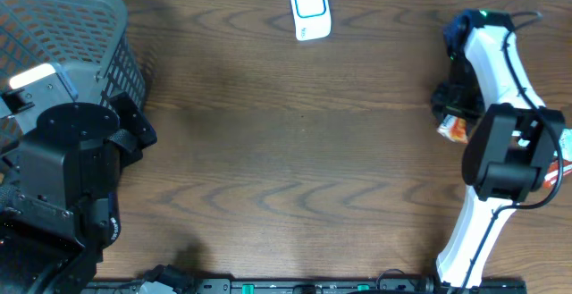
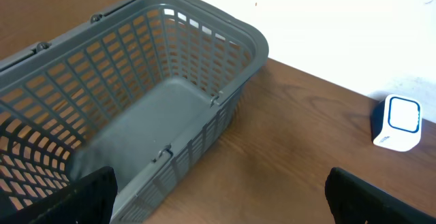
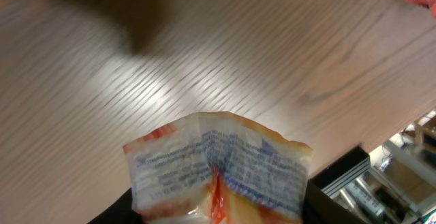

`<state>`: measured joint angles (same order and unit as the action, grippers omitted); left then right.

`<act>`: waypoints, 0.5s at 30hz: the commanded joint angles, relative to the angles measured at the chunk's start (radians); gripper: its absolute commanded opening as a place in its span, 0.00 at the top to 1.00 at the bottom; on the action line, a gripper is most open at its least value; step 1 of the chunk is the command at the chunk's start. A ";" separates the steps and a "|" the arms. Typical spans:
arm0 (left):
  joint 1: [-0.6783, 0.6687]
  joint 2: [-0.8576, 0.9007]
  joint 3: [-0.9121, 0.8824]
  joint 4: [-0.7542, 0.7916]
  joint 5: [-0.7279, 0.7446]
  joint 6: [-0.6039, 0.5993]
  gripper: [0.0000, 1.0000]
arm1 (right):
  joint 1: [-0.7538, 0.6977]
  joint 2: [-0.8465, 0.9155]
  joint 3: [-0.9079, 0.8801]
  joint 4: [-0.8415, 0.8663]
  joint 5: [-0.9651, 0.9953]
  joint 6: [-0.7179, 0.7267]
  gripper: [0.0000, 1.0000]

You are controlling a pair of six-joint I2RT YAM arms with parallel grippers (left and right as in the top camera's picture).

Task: Scan the item barcode
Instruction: 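Carry the Kleenex box to the right table edge and release it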

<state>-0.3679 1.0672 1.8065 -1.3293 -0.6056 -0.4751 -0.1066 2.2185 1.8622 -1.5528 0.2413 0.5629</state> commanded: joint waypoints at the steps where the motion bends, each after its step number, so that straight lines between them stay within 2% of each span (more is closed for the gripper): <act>1: 0.004 0.003 -0.006 -0.002 -0.015 -0.010 0.02 | -0.056 0.007 -0.075 0.067 0.058 0.001 0.50; 6: 0.004 0.003 -0.006 -0.002 -0.015 -0.010 0.02 | -0.123 0.007 -0.129 0.157 0.056 0.000 0.47; 12: 0.004 0.003 -0.006 -0.002 -0.015 -0.010 0.02 | -0.171 0.007 -0.019 0.111 -0.006 -0.005 0.14; 14: 0.004 0.003 -0.006 -0.002 -0.015 -0.010 0.02 | -0.184 0.007 0.064 0.073 -0.099 -0.065 0.03; 15: 0.004 0.003 -0.006 -0.002 -0.015 -0.010 0.02 | -0.187 0.007 0.094 0.056 -0.131 -0.086 0.01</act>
<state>-0.3679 1.0695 1.8065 -1.3285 -0.6052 -0.4751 -0.2775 2.2189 1.8458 -1.4719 0.2241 0.5392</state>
